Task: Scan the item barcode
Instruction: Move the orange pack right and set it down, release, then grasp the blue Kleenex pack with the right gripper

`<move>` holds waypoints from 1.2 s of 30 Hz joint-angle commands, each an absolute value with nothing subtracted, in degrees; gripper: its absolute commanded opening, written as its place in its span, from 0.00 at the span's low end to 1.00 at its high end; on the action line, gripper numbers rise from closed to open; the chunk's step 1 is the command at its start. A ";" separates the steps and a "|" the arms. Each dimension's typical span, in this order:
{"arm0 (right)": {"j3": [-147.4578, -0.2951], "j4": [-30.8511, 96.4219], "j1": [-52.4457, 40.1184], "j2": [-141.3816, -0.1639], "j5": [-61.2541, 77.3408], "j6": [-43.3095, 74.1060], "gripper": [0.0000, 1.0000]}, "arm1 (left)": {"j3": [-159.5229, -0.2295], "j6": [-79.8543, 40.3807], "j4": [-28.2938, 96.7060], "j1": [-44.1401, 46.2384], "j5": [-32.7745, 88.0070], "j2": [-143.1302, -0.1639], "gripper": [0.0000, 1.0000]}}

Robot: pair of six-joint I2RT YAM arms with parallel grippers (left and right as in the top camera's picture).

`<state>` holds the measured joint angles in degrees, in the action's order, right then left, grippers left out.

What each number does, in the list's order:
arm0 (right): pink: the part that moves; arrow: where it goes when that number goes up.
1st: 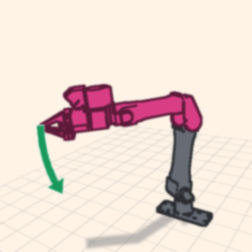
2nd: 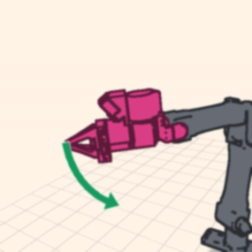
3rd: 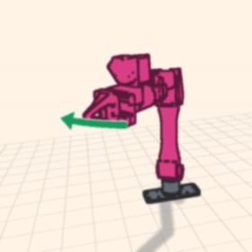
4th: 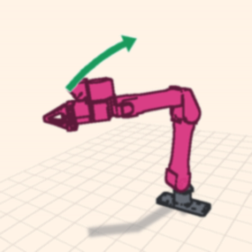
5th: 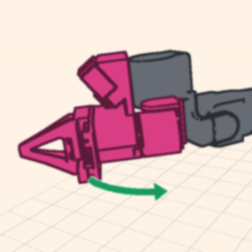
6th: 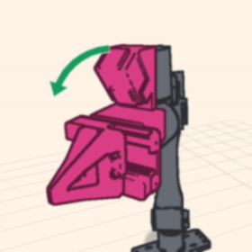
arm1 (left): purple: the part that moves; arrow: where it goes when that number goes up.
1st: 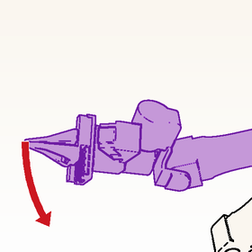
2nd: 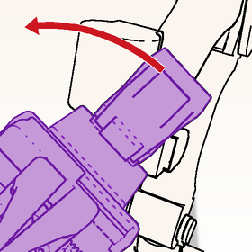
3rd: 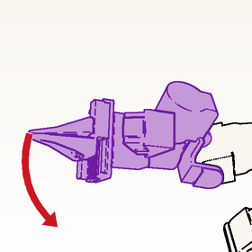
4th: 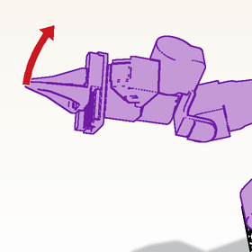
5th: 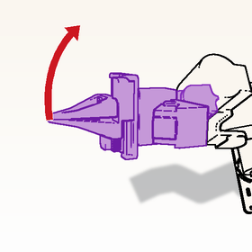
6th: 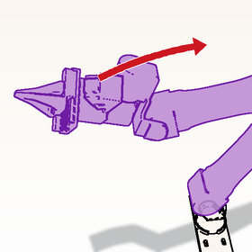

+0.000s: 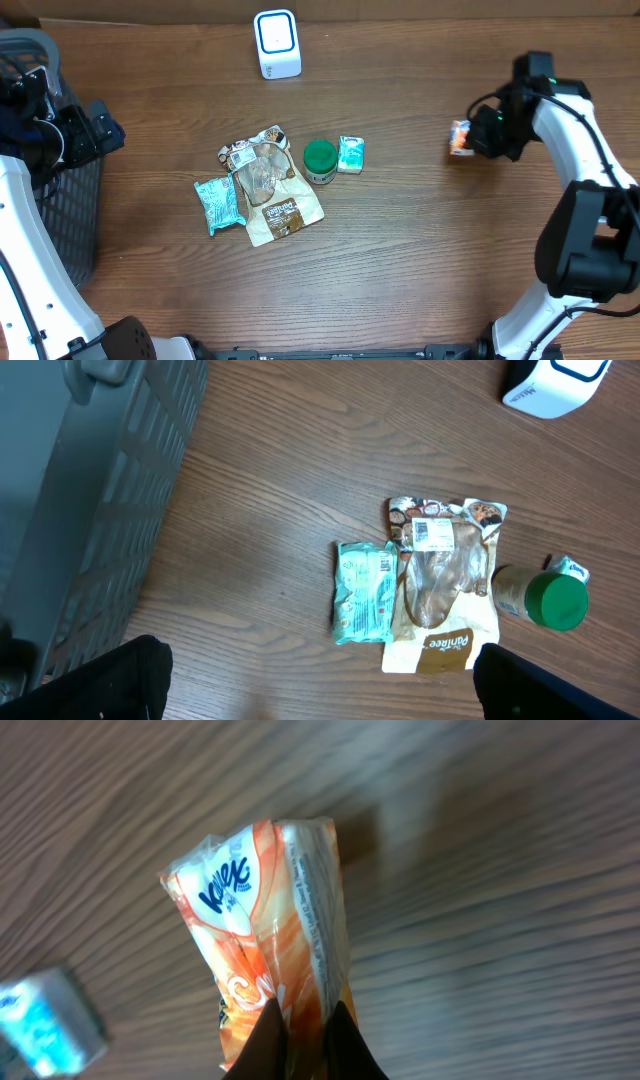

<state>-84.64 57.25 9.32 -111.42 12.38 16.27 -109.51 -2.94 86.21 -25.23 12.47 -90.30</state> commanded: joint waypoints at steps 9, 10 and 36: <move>-77.21 51.20 14.79 -111.04 13.54 19.66 0.31 | -110.72 -2.09 86.37 -25.19 13.34 -90.78 0.99; -77.23 50.85 14.79 -111.04 13.54 19.70 0.45 | -110.72 -2.09 86.37 -25.19 13.32 -90.78 1.00; -84.58 53.28 -5.69 -111.42 29.54 22.48 0.54 | -110.72 -2.11 86.37 -25.19 13.34 -90.78 1.00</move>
